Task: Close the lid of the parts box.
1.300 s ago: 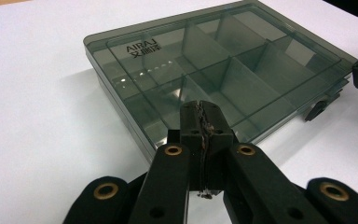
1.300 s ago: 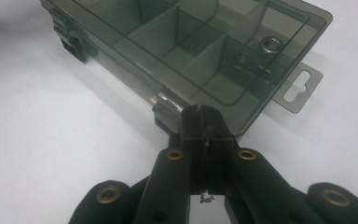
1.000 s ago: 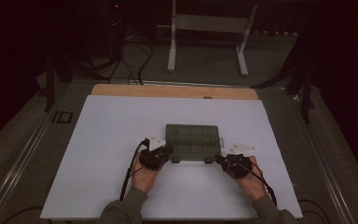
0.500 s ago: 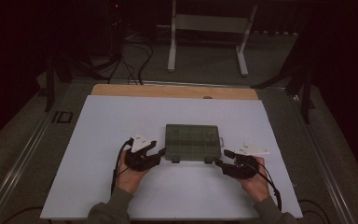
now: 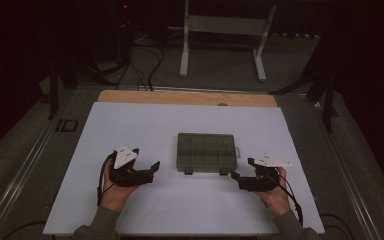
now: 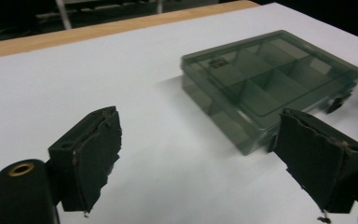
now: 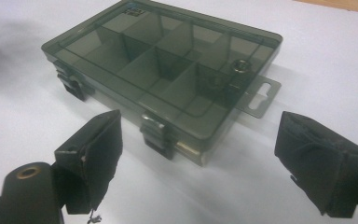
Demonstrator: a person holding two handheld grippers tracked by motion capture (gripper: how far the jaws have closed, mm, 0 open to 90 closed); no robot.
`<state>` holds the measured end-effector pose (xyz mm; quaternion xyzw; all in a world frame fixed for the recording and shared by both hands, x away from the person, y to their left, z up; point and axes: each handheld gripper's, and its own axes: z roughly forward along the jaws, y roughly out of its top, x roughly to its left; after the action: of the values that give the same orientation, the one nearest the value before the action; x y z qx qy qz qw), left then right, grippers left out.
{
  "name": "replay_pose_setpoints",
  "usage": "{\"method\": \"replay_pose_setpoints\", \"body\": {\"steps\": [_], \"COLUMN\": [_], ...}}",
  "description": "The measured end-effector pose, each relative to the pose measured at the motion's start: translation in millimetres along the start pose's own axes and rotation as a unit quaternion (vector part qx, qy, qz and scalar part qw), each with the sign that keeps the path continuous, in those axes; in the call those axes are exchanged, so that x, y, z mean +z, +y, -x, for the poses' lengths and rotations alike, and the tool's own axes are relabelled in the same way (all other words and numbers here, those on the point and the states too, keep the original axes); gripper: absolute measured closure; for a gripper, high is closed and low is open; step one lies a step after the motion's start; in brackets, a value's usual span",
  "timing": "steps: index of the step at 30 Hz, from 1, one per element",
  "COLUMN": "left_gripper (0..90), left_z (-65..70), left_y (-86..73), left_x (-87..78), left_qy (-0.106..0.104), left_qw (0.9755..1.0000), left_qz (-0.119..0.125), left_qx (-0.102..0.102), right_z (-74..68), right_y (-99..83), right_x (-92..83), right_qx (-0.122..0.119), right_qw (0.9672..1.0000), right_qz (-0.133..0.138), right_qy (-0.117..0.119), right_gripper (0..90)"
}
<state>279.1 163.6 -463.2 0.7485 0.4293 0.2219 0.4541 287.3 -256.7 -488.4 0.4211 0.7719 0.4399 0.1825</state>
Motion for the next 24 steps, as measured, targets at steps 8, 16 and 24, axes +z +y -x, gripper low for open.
{"method": "replay_pose_setpoints", "body": {"steps": [8,16,24], "left_gripper": [8.0,2.7,2.4], "left_z": [-16.3,-33.4,-44.8], "left_y": [-10.9,-19.9,-31.3], "left_x": [-13.1,-27.2,-39.3], "left_qy": [0.04,0.057,0.071], "left_qw": [0.9991,0.998,0.997], "left_qz": [-0.003,0.002,0.003], "left_qx": [-0.011,-0.029,-0.03], "right_z": [7.4,13.6,22.3], "right_y": [-3.9,-8.5,-12.4], "right_x": [-5.1,-12.1,-25.3], "right_qx": [0.017,0.023,0.041], "right_qw": [0.9997,0.9988,0.9971], "right_qz": [0.011,0.024,0.042], "right_qy": [-0.009,-0.035,-0.048], "right_gripper": [14.6,14.2,13.7]}}
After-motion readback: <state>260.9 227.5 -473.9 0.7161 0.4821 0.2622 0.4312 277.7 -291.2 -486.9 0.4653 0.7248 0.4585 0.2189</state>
